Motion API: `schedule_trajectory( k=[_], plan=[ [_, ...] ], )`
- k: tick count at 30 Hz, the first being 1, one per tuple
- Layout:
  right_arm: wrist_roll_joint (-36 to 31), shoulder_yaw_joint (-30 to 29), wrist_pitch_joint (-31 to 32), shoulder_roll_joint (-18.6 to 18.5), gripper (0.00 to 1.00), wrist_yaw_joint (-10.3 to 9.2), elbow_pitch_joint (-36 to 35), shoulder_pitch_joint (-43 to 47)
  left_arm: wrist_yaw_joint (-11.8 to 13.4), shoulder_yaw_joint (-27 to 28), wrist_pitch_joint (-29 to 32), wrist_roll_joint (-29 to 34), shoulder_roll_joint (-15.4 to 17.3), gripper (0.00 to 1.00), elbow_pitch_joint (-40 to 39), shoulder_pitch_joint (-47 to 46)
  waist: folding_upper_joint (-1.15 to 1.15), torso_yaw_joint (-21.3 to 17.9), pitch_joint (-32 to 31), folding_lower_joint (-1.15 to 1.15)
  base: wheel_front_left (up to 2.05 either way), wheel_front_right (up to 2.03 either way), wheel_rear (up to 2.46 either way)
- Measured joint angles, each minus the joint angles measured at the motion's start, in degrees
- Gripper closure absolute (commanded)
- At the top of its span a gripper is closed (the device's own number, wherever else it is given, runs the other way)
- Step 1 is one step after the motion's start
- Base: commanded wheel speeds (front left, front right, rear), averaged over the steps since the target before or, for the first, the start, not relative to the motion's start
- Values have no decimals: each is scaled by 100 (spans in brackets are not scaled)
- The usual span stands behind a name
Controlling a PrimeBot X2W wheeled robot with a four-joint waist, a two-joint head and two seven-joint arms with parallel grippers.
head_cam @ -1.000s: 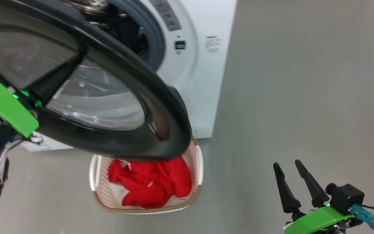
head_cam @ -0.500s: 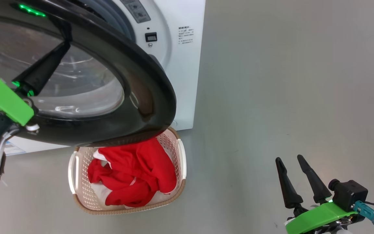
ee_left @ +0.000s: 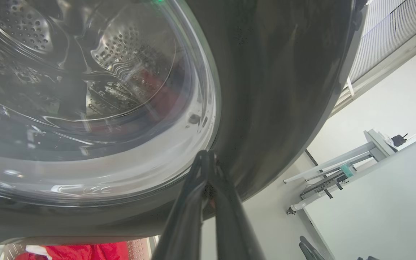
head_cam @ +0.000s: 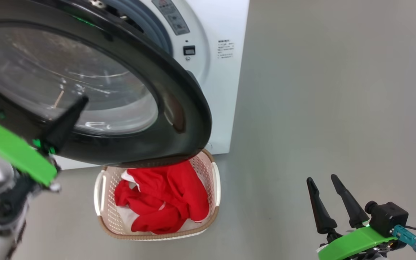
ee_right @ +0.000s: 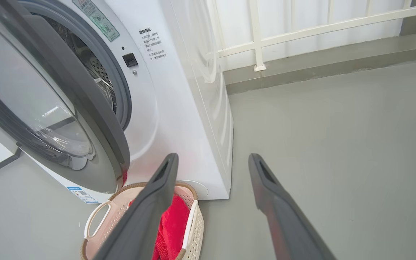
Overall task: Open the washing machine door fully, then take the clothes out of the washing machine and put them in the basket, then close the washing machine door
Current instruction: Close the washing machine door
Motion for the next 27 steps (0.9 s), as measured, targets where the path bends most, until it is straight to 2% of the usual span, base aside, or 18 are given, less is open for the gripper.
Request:
schedule_trajectory(
  k=[2,5,8,10,11,14,16,22,27],
  plan=[
    [-12,2,0,0,0,0,8,21,0,-81,-163,-11,43,78,-20,241,0,50,-55,0,0,0,0],
    [-46,8,0,1,0,0,30,72,0,-169,-431,-32,44,63,-26,589,0,115,-148,0,0,0,0],
    [-49,4,0,1,0,0,45,96,0,-191,-704,-166,25,58,-43,945,0,177,-233,0,0,0,0],
    [-48,-4,0,1,0,0,46,154,0,-214,-879,-197,4,49,-68,1189,0,218,-282,0,0,0,0],
    [-48,-11,0,1,0,0,48,189,0,-231,-939,-248,-11,49,-77,1303,0,240,-301,0,0,0,0],
    [-49,-11,0,3,0,0,58,226,0,-266,-1156,-378,-82,17,-77,1633,0,302,-357,0,0,0,0],
    [-49,-10,0,3,0,0,58,249,0,-263,-1294,-444,-130,0,-67,1819,0,333,-395,0,0,0,0],
    [-96,1,0,5,0,0,79,362,0,-141,-1830,-512,-160,0,13,2290,0,351,-494,0,0,0,0],
    [-135,-58,0,13,0,0,82,510,-1,-134,-2225,-198,-98,0,252,2721,0,269,-554,0,0,0,0]
  ],
)
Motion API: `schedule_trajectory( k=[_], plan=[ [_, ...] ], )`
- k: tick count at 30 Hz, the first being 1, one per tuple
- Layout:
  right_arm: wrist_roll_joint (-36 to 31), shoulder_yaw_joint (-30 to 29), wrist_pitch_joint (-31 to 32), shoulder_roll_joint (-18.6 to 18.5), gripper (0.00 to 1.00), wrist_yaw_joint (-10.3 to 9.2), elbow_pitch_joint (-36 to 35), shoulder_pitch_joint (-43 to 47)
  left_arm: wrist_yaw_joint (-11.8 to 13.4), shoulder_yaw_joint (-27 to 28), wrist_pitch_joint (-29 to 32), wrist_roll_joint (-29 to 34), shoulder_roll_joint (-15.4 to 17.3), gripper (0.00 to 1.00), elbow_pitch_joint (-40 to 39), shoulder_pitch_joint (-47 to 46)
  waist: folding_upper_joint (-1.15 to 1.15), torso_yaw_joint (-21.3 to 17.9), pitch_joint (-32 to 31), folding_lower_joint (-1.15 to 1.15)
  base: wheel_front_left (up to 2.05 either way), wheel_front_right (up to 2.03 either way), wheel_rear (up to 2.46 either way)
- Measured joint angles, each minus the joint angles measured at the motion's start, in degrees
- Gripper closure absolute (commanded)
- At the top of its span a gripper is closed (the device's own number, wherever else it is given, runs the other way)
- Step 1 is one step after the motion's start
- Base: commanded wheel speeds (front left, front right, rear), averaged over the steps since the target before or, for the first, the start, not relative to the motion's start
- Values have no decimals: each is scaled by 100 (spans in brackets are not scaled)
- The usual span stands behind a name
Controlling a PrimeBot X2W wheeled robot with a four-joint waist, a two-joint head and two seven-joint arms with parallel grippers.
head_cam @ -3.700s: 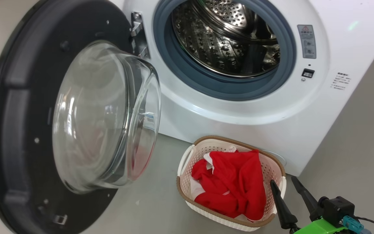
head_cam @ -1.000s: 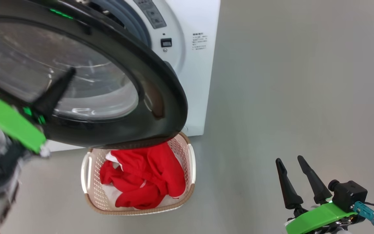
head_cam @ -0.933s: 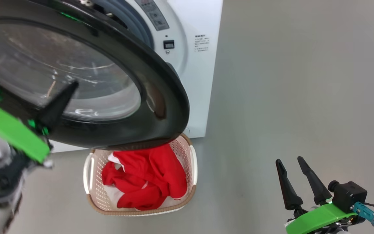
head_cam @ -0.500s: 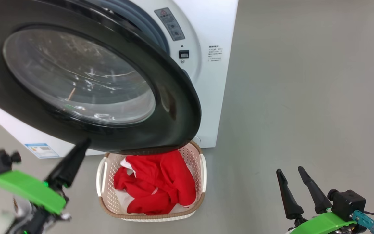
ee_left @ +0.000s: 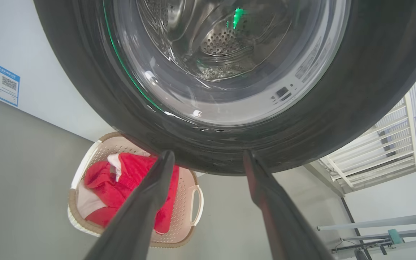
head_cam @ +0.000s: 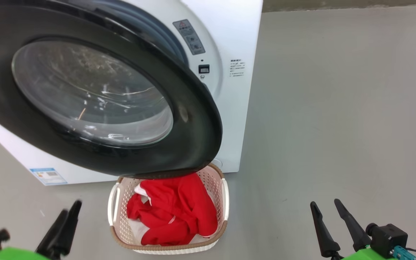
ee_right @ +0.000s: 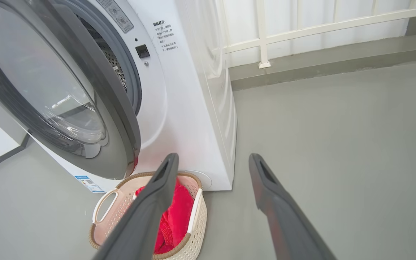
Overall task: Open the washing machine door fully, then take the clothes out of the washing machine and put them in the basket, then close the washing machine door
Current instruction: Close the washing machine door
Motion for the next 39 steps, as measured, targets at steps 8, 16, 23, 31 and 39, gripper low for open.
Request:
schedule_trajectory(
  k=[8,16,23,31,39],
  plan=[
    [0,-146,0,11,0,0,-43,126,0,595,-149,833,-301,0,448,458,0,-137,-49,0,0,0,0],
    [-140,-286,0,18,0,0,-104,174,-1,1716,-149,2805,-1060,0,632,789,0,-174,-66,0,0,0,0],
    [-138,-354,0,23,0,0,-159,174,-5,2176,-149,4478,-1536,0,543,1004,0,-171,-69,0,0,0,0],
    [-137,-381,0,27,0,0,-208,191,-7,2724,-149,5824,-2096,0,91,1266,0,-131,-152,0,0,0,0],
    [-138,-457,0,30,0,0,-220,268,-7,2804,-149,6415,-2274,0,-34,1436,0,-78,-201,0,0,0,0]
  ],
)
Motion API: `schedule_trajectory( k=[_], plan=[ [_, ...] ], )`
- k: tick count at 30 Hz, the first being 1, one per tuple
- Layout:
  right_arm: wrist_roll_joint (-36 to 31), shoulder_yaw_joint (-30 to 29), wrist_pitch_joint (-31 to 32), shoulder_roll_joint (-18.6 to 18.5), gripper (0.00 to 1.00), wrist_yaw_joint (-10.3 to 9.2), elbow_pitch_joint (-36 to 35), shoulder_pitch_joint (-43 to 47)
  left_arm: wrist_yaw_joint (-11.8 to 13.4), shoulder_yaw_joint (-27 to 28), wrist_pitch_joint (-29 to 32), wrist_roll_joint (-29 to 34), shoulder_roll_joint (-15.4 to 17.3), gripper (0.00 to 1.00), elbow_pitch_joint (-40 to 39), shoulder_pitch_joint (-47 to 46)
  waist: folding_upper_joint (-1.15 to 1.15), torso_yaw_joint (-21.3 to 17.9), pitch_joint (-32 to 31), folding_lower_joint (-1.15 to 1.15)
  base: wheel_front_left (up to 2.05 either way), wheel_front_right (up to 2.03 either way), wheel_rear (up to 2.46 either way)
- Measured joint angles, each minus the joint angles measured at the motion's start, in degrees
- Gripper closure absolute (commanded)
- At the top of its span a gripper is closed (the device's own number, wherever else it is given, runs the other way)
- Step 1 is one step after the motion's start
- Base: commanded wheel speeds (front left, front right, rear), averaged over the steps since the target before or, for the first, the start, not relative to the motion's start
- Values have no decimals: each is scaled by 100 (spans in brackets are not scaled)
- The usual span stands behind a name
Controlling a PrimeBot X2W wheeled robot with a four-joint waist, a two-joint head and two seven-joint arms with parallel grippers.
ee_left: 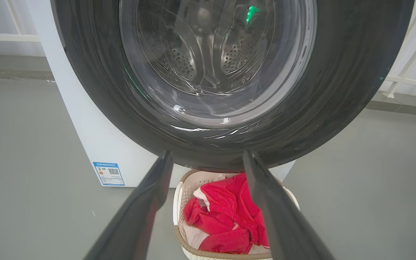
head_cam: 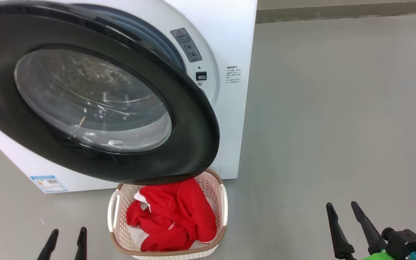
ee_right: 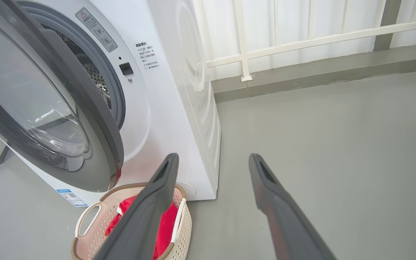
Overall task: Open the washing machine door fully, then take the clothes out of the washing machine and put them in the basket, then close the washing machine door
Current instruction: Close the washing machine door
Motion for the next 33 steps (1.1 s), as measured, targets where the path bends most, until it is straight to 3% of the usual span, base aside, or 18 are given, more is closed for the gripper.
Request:
schedule_trajectory(
  k=[24,26,29,30,33],
  plan=[
    [-15,-23,0,3,0,0,11,91,0,-54,0,224,-97,0,-1,32,0,148,-58,0,0,0,0],
    [-14,-26,0,3,55,0,10,92,0,-69,0,246,-122,0,-2,31,0,199,-65,0,0,0,0],
    [-11,-3,0,3,92,0,2,92,0,-83,0,278,-180,0,-27,31,0,306,-81,0,0,0,0],
    [-8,11,0,3,100,0,1,92,0,-92,0,302,-203,0,-43,31,0,349,-88,0,0,0,0],
    [4,82,0,2,100,0,-4,92,0,-156,0,350,-275,0,-85,30,0,505,-107,0,0,0,0]
  ],
)
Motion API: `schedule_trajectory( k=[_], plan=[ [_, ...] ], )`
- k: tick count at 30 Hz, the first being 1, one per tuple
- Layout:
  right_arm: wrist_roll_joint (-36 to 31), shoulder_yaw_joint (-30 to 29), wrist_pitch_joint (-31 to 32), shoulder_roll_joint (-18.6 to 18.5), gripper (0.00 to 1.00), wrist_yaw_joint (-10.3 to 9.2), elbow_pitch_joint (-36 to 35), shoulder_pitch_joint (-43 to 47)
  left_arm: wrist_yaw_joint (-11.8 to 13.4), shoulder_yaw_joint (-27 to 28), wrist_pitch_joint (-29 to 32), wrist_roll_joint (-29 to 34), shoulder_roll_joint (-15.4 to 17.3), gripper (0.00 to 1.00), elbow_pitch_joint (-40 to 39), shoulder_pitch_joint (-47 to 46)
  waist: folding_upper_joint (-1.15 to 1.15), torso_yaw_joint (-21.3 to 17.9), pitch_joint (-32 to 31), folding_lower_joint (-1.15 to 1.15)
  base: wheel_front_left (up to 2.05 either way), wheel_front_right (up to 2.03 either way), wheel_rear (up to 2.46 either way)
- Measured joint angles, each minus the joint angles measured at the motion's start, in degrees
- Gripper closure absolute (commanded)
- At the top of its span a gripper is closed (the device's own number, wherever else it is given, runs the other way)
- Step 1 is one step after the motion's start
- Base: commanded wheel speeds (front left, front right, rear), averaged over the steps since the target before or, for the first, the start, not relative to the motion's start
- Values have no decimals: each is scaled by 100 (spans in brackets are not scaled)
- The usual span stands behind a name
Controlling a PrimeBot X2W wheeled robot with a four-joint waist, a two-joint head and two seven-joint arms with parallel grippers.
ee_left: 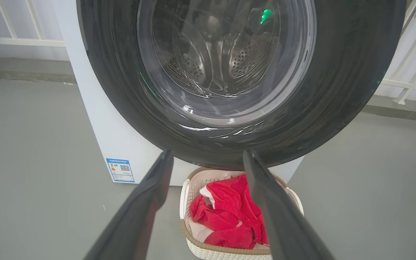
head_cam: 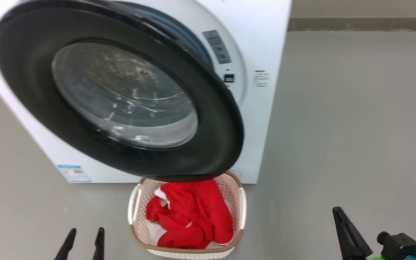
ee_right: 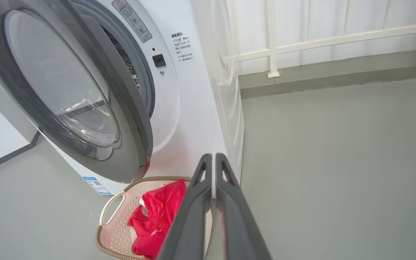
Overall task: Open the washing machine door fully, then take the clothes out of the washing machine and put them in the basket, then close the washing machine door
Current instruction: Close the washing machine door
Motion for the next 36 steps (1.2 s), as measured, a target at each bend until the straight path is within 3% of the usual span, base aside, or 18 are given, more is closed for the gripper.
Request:
schedule_trajectory(
  k=[6,16,36],
  plan=[
    [23,259,0,-1,100,0,13,-101,0,-70,0,129,-131,0,-48,-1,0,410,-32,0,0,0,0],
    [40,814,0,-23,100,0,103,-1129,0,-202,0,165,-175,0,-82,-40,0,1015,39,0,0,0,0],
    [51,954,0,-89,100,0,709,-2537,0,-480,0,0,-277,0,-124,-691,0,1291,840,0,0,0,0]
  ],
)
